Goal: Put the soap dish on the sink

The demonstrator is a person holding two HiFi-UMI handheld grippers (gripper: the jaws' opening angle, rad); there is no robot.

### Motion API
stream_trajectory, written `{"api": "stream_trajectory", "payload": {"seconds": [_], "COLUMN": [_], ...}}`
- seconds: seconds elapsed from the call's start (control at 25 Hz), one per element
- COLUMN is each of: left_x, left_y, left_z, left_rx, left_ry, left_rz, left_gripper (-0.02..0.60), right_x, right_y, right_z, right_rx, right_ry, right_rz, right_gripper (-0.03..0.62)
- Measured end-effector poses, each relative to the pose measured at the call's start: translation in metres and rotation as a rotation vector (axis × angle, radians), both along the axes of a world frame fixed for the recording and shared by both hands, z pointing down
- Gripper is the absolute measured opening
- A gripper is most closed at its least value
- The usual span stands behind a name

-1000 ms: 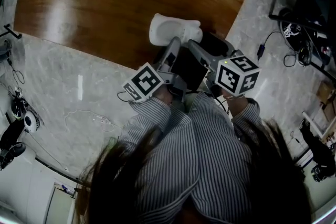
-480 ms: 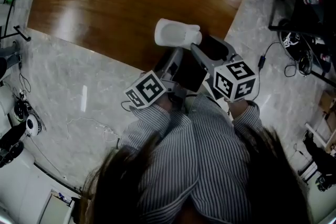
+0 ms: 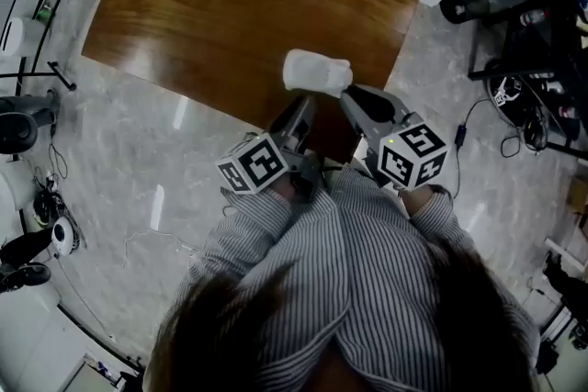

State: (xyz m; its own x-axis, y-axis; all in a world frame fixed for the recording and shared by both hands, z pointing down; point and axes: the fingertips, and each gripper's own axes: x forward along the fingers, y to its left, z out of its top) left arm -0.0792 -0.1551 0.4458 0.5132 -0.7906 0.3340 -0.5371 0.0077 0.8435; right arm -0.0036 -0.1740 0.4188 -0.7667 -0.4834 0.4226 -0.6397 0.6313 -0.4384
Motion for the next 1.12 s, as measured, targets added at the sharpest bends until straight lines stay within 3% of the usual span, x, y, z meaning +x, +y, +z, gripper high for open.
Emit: {"api": "stream_trajectory", "payload": {"seconds": [0.16,0.24,0.6,0.8,0.92,1.12], "left_x": [0.005,0.009,0.015,0.016,0.024,0.032], "left_y": [-0.003,-0.003,-0.007,-0.011,-0.011,-0.008], "left_z": [-0.016,-0.023,-0.03,-0.029,-0.037,-0.037], "left_rx": [0.052,0.081,0.116,0.138,0.183,0.186], "left_ry": [-0.003,0.012,0.088,0.022,-0.032,-0.049], "left_rz": [0.035,0.051,0.106,0.135,0.202,0.253], "left_gripper": [0.002,0.002,0.0,0.0,0.0,0.0], "right_x": [-0.005,-0.004,0.006,0.01,0.008,0.007], "right_y": [0.006,0.01,0.015,0.013,0.012,0.013], "right_z": [-0.015,-0.021,-0.016,-0.011,-0.01,-0.009], "right_rx": [0.035,0.032,-0.027,-0.052,-0.051,-0.05], "right_ry": [-0.031,-0.065,-0.117,-0.121,-0.111,-0.095], "right_rz": [-0.02,-0.023,0.05,0.066,0.054,0.051], "right_gripper": [0.032,0.003,0.002,0.002,0.002,0.002]}}
